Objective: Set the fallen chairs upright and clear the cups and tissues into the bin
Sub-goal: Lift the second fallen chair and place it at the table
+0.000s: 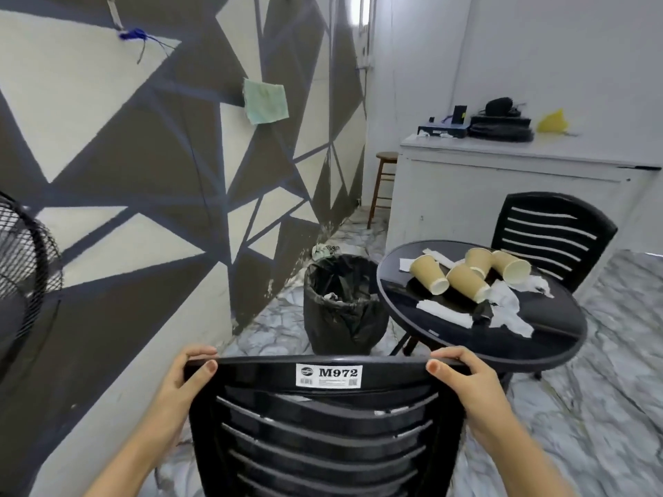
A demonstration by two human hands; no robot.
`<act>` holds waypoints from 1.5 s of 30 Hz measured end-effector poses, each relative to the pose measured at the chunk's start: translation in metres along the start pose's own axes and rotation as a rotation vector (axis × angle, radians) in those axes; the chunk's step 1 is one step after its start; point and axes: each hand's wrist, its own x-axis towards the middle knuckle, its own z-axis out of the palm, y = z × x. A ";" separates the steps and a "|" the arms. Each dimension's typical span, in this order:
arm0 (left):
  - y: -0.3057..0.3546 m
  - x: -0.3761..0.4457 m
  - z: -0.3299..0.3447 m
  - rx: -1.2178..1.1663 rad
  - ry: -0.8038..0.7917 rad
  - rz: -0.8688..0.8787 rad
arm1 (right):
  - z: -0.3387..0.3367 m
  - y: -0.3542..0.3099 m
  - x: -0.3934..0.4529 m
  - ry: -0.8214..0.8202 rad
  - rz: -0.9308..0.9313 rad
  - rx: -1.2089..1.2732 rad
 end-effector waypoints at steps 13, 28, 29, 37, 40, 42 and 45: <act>0.000 0.089 0.059 -0.092 -0.175 0.125 | -0.008 0.007 -0.033 0.488 -0.102 0.111; -0.047 0.125 0.160 -0.039 -0.662 0.046 | -0.057 0.069 -0.089 0.837 -0.155 0.013; -0.050 0.127 0.159 -0.028 -0.659 0.046 | -0.058 0.070 -0.088 0.810 -0.140 0.017; -0.066 0.116 0.149 0.016 -0.540 0.063 | -0.062 0.062 -0.086 0.608 -0.055 -0.058; -0.069 0.083 0.157 0.020 -0.423 0.059 | -0.084 0.054 -0.086 0.558 -0.042 -0.076; -0.070 0.058 0.163 -0.011 -0.367 0.028 | -0.103 0.053 -0.081 0.530 -0.041 -0.060; -0.078 0.020 0.169 -0.013 -0.352 -0.014 | -0.133 0.054 -0.070 0.515 0.002 0.007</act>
